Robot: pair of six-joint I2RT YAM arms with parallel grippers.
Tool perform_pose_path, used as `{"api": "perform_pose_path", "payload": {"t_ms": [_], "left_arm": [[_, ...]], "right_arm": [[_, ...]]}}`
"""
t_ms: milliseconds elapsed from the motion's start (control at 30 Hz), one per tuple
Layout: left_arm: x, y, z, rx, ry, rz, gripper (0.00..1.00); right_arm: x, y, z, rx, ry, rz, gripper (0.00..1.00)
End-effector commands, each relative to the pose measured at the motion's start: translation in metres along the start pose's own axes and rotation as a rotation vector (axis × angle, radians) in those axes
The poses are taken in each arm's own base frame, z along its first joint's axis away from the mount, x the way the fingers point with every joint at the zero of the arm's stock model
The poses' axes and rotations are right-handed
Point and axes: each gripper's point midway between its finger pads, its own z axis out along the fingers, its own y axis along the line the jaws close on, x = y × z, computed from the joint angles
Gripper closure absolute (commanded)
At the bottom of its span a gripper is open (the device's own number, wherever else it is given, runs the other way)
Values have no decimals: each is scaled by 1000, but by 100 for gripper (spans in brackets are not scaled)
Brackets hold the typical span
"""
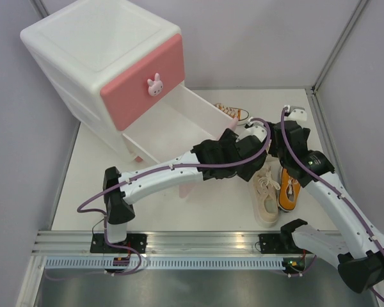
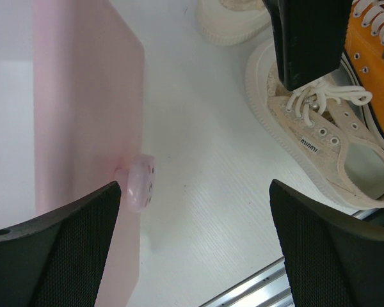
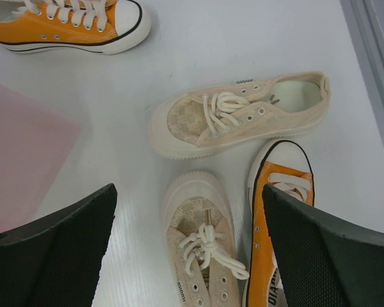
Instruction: Place and organize the shoes in the shoe cabinet
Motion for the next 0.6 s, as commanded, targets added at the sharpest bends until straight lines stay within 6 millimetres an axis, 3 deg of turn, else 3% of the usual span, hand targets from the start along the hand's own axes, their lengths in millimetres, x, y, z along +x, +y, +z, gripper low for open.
{"api": "perform_pose_path", "payload": {"t_ms": [0,200,467,567], "left_arm": [[-49,3,-40,78,-151,-7,0],[-74,19,-61,69,-228,-8,0],[-94,78,-79,-10,-285,-145,0],[-92,104,-78,-58,-273,-202,0]], "right_arm": [[-15,-13,-7,69,-31,32,2],[1,-21,-15,79,44,21,5],[63,-15,-22,9,306,-46,13],[84,-14,-21,-2,404,-78,14]]}}
